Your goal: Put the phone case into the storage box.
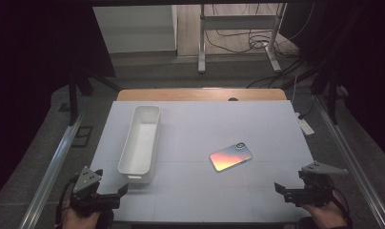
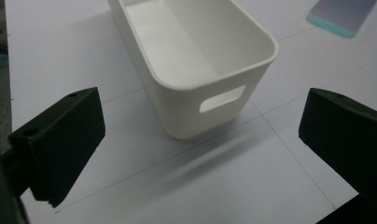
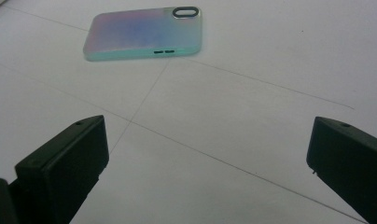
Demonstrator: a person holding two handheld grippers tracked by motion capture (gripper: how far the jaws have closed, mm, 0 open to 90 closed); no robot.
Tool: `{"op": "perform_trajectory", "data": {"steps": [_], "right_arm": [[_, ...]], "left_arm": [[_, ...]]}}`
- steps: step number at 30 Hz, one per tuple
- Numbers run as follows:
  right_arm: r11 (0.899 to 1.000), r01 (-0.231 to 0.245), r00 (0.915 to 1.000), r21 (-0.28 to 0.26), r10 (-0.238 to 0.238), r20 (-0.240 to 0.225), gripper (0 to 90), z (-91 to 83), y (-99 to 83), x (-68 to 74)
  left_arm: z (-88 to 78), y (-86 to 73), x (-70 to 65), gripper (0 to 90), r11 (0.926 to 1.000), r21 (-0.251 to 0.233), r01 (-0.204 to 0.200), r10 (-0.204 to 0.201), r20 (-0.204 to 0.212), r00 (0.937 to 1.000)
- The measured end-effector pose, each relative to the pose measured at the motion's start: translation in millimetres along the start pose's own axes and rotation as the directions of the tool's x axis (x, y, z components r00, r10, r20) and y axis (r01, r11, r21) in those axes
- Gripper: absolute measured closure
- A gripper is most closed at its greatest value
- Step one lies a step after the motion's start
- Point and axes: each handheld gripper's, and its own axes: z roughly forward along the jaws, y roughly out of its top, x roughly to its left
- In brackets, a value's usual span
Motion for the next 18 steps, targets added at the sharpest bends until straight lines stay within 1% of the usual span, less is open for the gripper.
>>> {"op": "perform_trajectory", "data": {"steps": [2,10,15,18], "right_arm": [[1.0,0.002,1.0,-0.001,-0.002,0.001,0.0,0.2,0.0,0.5],[1.0,-0.002,1.0,0.01,0.002,-0.004,0.0,1.5,0.4,0.0],[1.0,0.0,1.0,0.012,0.0,-0.004,0.0,1.8,0.5,-0.1],[1.0,-0.003,1.0,0.013,0.003,-0.005,0.0,1.9,0.6,-0.3]], "left_arm": [[0.2,0.2,-0.6,0.9,1.0,0.006,-0.008,0.008,0.0,1.0],[0.6,0.0,0.1,1.6,1.0,0.006,-0.005,0.004,0.012,0.9999],[0.6,-0.1,1.7,2.1,1.0,0.007,0.003,-0.003,0.024,0.9997],[0.4,-0.4,3.2,2.1,0.9999,0.003,0.016,-0.016,0.032,0.9994]]}}
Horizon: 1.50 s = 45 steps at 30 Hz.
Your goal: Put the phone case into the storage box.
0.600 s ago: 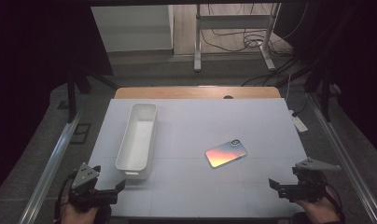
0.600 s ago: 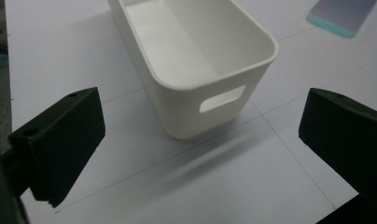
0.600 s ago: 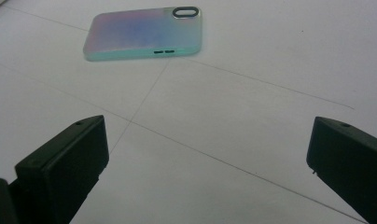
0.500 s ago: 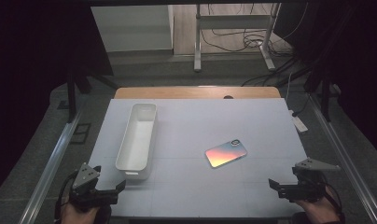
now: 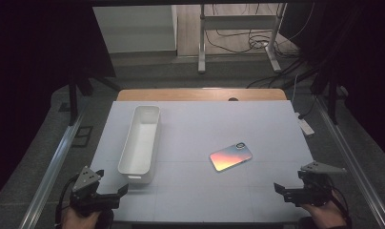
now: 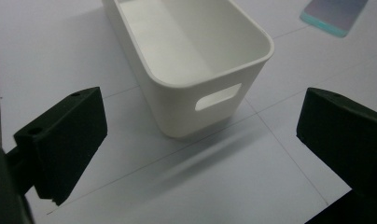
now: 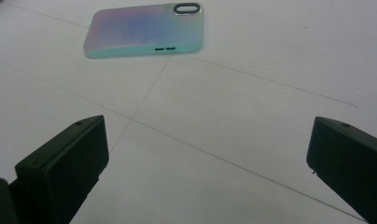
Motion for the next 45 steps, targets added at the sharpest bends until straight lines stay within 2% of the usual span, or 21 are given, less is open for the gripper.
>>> {"op": "perform_trajectory", "data": {"steps": [10,17,33,45], "right_arm": [[1.0,0.005,0.9999,0.006,-0.005,-0.009,0.0,0.3,0.5,0.4],[1.0,0.004,0.9996,0.028,-0.004,-0.028,0.0,2.9,2.1,0.0],[0.996,0.067,0.997,0.054,-0.065,-0.041,0.0,11.6,9.9,5.7],[0.992,0.109,0.991,0.064,-0.104,-0.084,0.0,22.8,20.2,10.3]], "left_arm": [[-0.3,-0.1,-0.4,2.1,1.0,-0.001,-0.003,0.003,-0.002,1.0],[-0.4,-0.1,-1.0,2.0,0.9999,-0.005,-0.01,0.01,0.001,1.0],[0.0,0.2,-2.2,2.0,0.9996,0.0,-0.027,0.027,0.002,0.9996],[0.4,0.4,-2.4,1.9,0.9996,0.003,-0.028,0.028,-0.001,0.9996]]}}
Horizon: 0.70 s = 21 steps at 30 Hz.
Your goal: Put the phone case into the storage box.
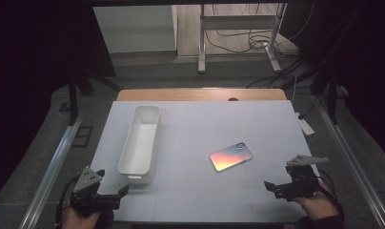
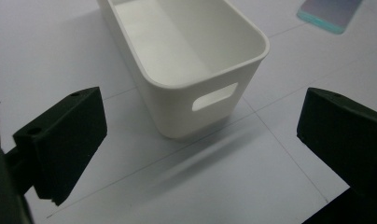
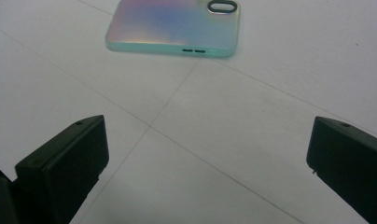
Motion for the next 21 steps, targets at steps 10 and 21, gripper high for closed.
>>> {"op": "perform_trajectory", "data": {"steps": [10,21], "right_arm": [[1.0,0.016,0.9998,-0.014,-0.016,-0.008,0.0,5.9,9.9,0.4],[1.0,0.018,0.9996,-0.011,-0.019,-0.022,0.0,15.2,21.1,0.6]], "left_arm": [[0.0,0.0,0.0,1.9,1.0,0.0,0.001,-0.001,-0.001,1.0],[-0.2,-0.1,0.4,1.9,1.0,-0.002,0.006,-0.006,-0.002,1.0]]}}
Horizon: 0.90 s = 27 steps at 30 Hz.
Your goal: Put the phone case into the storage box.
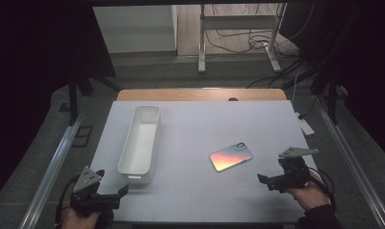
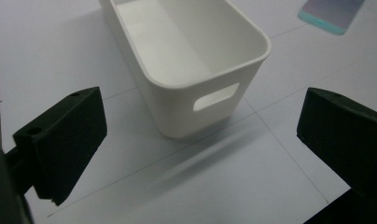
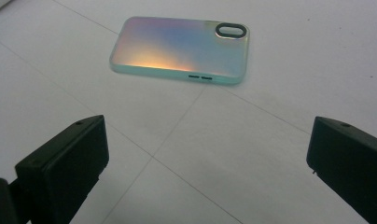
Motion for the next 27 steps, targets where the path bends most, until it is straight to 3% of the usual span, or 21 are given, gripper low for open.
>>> {"op": "perform_trajectory", "data": {"steps": [27], "right_arm": [[0.999,0.037,0.9981,0.029,-0.035,-0.05,0.0,28.2,27.3,9.4]], "left_arm": [[-0.1,-0.1,-0.1,1.9,1.0,-0.002,-0.001,0.001,-0.001,1.0]]}}
